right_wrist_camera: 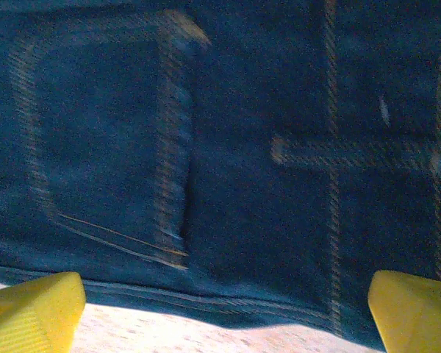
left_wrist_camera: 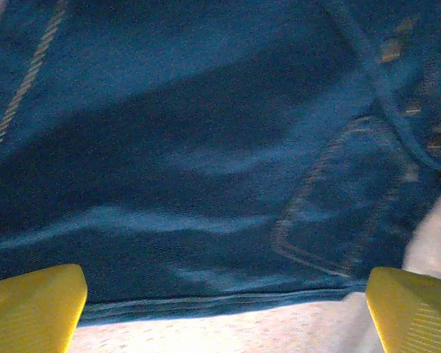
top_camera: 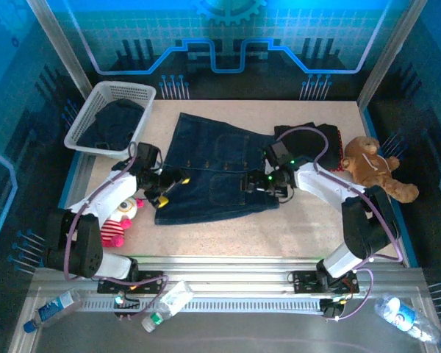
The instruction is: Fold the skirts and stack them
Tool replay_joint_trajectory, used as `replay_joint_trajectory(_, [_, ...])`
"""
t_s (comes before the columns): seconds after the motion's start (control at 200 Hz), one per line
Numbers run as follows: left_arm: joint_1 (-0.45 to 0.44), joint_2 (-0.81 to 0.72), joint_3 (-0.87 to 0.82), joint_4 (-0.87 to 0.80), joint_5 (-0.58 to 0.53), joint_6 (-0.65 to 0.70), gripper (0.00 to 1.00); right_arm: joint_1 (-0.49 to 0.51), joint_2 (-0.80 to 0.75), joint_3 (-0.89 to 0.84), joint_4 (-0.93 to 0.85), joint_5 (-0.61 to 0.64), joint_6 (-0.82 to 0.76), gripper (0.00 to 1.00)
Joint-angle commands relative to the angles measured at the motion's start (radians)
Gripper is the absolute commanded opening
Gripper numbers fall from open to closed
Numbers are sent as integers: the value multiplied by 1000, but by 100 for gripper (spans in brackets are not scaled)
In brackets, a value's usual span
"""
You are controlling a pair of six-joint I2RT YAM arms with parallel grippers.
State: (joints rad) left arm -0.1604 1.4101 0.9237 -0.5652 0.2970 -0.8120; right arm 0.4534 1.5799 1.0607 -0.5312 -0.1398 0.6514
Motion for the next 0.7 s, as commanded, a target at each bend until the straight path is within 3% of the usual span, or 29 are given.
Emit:
replay_joint_trajectory(0.0, [-7, 5, 38, 71, 24, -7, 99, -18, 68, 77, 55, -27, 49, 100])
replay_joint_trajectory(0.165, [-1, 118, 97, 289, -67, -29, 99, -39, 241, 217, 135, -18, 39, 100])
replay_joint_trajectory(0.25, [1, 197, 151, 321, -98, -28, 99, -46, 323, 284, 126, -6, 22, 100])
replay_joint_trajectory(0.49, [-1, 407, 75, 425, -104, -127, 99, -51, 383, 270, 61, 138, -17, 100])
replay_joint_trajectory(0.625, [10, 392, -2, 412, -191, -144, 99, -55, 361, 224, 54, 190, -20, 100])
replay_joint_trajectory(0.695, [22, 351, -44, 402, -240, -145, 99, -70, 359, 218, 71, 108, -12, 100])
